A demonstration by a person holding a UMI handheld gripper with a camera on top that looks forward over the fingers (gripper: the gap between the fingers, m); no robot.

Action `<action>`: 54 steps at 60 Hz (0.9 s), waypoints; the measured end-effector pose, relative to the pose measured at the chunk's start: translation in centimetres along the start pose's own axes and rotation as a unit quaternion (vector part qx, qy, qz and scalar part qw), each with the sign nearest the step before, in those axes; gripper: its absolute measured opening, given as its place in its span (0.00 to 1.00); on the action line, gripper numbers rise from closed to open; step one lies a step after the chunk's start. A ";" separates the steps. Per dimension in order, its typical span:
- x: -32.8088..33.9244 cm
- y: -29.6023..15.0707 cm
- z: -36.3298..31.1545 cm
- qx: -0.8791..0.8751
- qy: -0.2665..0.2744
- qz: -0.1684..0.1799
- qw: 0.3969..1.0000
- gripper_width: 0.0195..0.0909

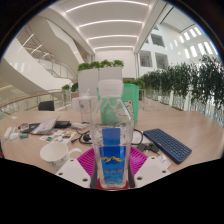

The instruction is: Pour water

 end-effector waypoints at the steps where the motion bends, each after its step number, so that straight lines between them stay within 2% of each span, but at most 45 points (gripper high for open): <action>1: 0.2 0.7 0.5 -0.001 -0.004 -0.004 1.000 0.33; 7: -0.2 3.5 0.9 0.000 -0.016 -0.029 0.999 0.34; 10: 0.1 3.5 1.0 -0.005 -0.022 -0.012 1.000 0.34; 14: -0.2 3.4 0.9 -0.001 -0.026 -0.016 1.000 0.34; 18: 0.1 3.7 0.8 -0.003 -0.025 -0.023 0.999 0.40; 22: 0.4 3.7 1.0 0.000 -0.027 -0.050 0.998 0.47; 25: 1.1 3.9 1.3 0.004 -0.023 -0.075 0.997 0.59; 29: 2.5 3.4 1.4 0.005 -0.024 -0.095 0.995 0.87; 31: 3.6 3.1 1.6 0.002 -0.024 -0.099 0.995 0.92; 36: 6.9 2.7 1.6 -0.010 -0.026 -0.114 0.993 0.89; 43: 12.7 1.8 1.9 -0.023 0.009 -0.125 0.992 0.90; 54: 23.3 -0.6 -0.2 -0.001 0.043 -0.123 0.991 0.90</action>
Point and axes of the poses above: the point between the fingertips, and its own axes, seen from behind it with the camera up: z to the right, y down, x backward, against the way the camera looks, the point moved 5 cm from there along x, backward, against the way the camera looks, and after that the axes turned 11 degrees about y, right-handed, at the moved point
